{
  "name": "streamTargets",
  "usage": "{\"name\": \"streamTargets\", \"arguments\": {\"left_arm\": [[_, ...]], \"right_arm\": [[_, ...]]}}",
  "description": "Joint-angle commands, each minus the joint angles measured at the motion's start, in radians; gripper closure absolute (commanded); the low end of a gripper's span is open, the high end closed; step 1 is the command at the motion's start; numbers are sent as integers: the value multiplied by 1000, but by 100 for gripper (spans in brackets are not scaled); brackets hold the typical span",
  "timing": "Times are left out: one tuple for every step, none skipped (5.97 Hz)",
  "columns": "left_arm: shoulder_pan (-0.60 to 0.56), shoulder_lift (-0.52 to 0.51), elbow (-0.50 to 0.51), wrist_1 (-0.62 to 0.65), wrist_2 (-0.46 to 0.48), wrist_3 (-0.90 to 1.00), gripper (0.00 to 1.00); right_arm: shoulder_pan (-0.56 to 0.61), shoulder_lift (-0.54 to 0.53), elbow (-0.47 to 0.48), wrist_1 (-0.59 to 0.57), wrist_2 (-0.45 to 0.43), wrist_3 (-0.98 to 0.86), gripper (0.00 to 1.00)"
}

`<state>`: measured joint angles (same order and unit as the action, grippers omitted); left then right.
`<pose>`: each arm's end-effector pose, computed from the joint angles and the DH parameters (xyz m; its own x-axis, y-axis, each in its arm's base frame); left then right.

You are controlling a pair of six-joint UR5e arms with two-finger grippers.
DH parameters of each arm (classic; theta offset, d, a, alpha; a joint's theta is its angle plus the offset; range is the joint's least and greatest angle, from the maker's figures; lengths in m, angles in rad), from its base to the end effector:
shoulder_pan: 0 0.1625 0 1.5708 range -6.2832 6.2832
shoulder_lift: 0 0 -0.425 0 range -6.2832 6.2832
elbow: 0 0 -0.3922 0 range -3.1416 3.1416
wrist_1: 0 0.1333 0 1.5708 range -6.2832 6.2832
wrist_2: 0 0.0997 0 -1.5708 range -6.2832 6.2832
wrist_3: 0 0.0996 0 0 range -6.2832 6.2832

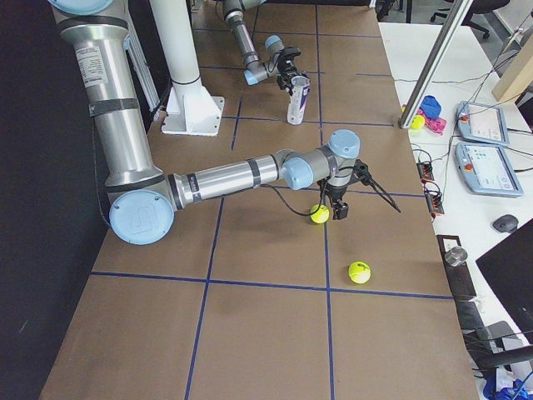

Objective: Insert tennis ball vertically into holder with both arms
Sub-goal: 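Hold the upright can with the left gripper while the right gripper grasps a tennis ball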

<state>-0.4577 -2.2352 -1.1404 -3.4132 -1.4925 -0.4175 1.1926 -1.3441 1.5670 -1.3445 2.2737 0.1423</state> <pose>0.5496 -0.4280 0.2708 0.2826 0.8766 -0.3894 0.6007 0.1547 0.7844 -0.1578 -0.5838 0.5151 0.6465 -0.4184 0.6380 0.2434 0.9056 0.3473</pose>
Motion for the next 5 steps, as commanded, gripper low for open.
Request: {"name": "streamTargets", "arguments": {"left_arm": [[-1, -1, -1, 0, 2, -1, 10], [-1, -1, -1, 2, 2, -4, 10], [-1, -1, -1, 2, 2, -4, 10], [-1, -1, -1, 3, 2, -4, 10], [-1, -1, -2, 3, 2, -6, 10]], "right_arm": [[-85, 45, -121, 180, -42, 121, 1], [-97, 45, -134, 191, -52, 123, 1], [-120, 45, -137, 191, -71, 123, 1], [-142, 43, -163, 192, -83, 122, 1], [-171, 45, -179, 192, -98, 120, 1]]}}
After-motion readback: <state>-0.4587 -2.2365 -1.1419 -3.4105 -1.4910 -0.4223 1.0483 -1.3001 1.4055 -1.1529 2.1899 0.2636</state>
